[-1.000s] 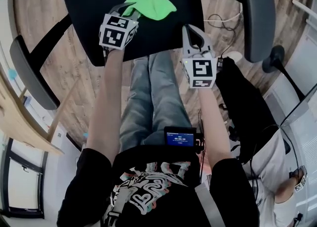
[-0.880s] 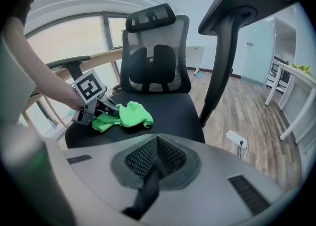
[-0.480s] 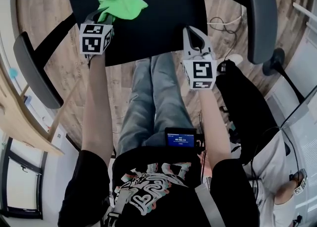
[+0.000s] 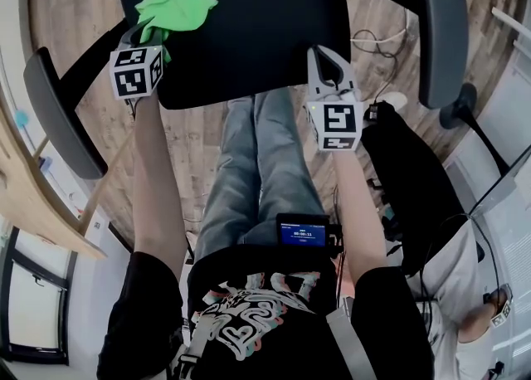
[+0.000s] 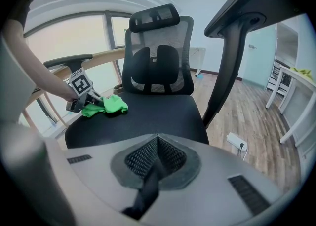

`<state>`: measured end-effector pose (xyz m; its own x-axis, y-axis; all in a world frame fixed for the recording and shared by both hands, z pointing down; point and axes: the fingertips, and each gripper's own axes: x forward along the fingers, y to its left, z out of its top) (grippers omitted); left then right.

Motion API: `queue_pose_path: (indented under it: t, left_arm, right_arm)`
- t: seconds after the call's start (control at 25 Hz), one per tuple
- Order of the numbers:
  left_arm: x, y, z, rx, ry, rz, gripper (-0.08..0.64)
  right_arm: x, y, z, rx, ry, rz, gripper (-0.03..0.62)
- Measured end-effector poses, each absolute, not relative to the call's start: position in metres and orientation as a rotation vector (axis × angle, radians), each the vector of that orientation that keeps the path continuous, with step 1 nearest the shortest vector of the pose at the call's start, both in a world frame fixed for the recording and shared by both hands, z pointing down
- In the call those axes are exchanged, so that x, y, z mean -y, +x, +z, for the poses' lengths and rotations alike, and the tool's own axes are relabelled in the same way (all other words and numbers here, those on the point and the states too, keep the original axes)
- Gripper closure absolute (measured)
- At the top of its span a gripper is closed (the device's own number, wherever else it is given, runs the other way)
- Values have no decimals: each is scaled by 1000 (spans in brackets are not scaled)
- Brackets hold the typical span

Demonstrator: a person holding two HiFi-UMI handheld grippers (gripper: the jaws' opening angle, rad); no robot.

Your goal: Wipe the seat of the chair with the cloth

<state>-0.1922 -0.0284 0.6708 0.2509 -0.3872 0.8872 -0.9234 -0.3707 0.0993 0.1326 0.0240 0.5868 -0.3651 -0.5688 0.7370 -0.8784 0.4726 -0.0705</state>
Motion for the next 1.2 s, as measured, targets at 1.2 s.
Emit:
queue_pose_path:
  t: [1.2]
  left_arm:
    - [5, -40, 678, 814, 2181, 1086, 546]
  right_arm:
    - [-25, 133, 587, 2069, 1189, 629, 591]
